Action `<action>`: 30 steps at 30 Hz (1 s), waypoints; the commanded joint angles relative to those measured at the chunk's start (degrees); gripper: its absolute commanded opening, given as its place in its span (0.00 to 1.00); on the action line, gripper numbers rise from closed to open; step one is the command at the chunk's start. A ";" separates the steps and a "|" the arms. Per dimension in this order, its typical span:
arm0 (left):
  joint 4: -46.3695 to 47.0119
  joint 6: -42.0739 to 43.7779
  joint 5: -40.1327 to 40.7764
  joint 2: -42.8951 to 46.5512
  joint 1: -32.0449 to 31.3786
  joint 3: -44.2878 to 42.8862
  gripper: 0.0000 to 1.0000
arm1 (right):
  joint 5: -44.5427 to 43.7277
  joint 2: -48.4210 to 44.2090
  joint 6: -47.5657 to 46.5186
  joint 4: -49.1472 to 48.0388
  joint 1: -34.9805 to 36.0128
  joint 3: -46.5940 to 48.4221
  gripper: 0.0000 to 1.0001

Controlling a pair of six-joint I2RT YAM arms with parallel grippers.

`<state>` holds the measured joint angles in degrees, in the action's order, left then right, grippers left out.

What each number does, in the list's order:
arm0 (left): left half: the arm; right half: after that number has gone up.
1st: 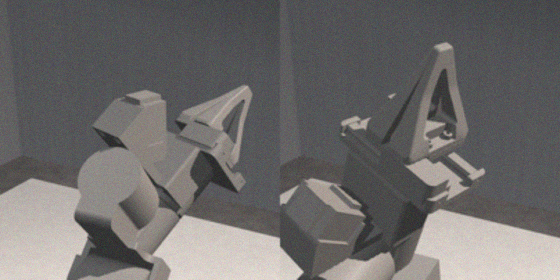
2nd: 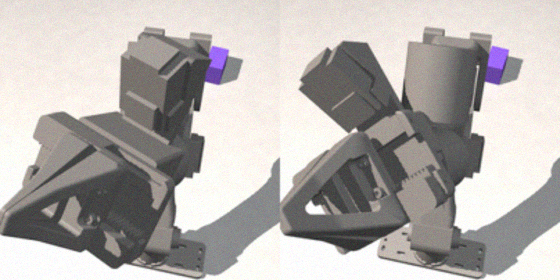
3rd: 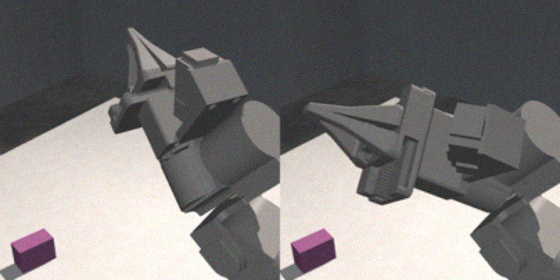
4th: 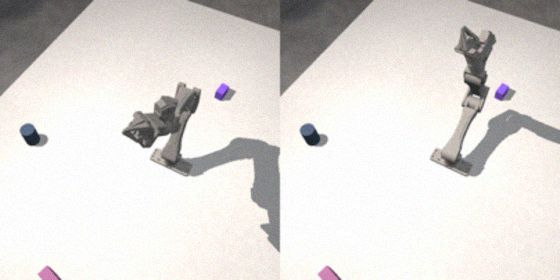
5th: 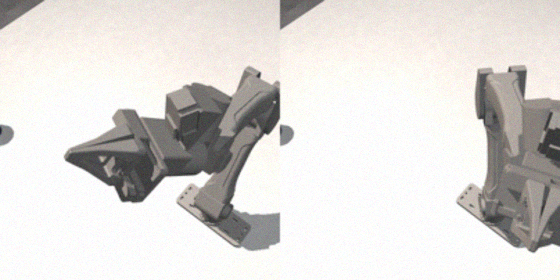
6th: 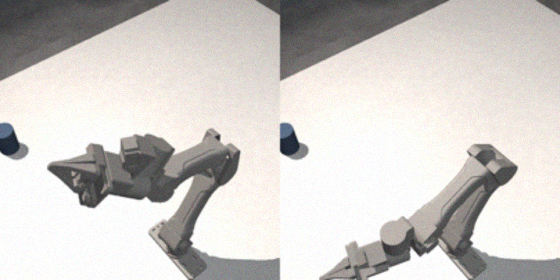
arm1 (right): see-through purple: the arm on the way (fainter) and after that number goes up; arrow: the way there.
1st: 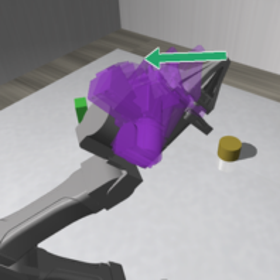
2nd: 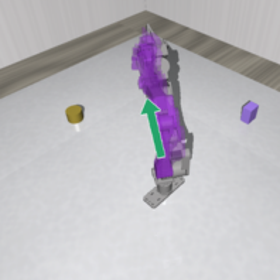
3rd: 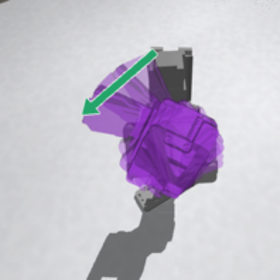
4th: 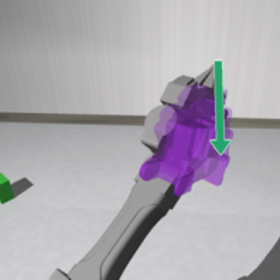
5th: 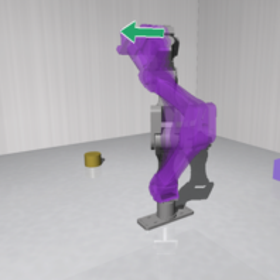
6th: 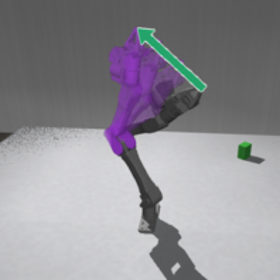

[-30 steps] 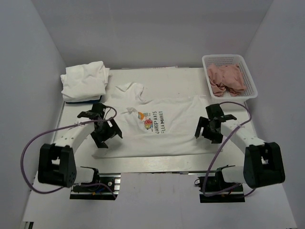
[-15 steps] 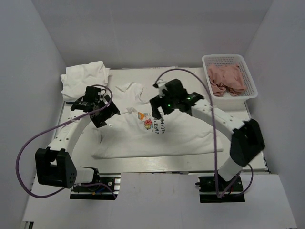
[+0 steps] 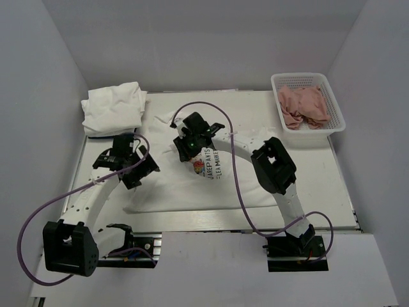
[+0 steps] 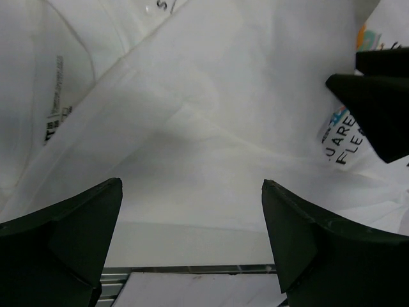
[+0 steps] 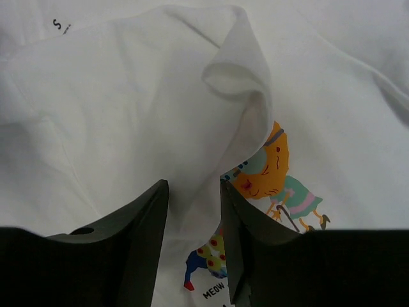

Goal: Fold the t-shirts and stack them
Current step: Fold the flattened tshirt in 1/3 of the way

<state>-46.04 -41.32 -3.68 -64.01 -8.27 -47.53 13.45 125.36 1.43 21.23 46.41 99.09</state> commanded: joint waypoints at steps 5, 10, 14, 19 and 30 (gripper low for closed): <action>12.72 2.20 -12.93 -2.61 -0.77 8.15 1.00 | -0.45 0.59 0.50 5.39 0.78 4.36 0.35; 15.27 2.82 -12.93 -5.07 -0.78 10.17 1.00 | -0.97 1.03 -0.11 7.06 1.48 6.02 0.02; 17.04 2.82 -12.32 -5.60 -0.78 12.10 1.00 | -7.53 1.11 -5.02 8.64 2.89 10.94 0.00; 16.51 2.21 -11.70 -6.66 -0.78 13.34 1.00 | -17.39 2.43 -10.65 13.30 5.52 19.47 0.00; 14.14 2.73 -10.03 -7.18 -0.78 13.87 1.00 | -29.36 1.64 -2.58 16.38 6.23 18.16 0.79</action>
<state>-31.20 -39.33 -14.50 -71.48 -8.84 -34.06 -9.82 127.90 -3.99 36.38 53.43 117.47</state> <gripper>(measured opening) 0.995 0.763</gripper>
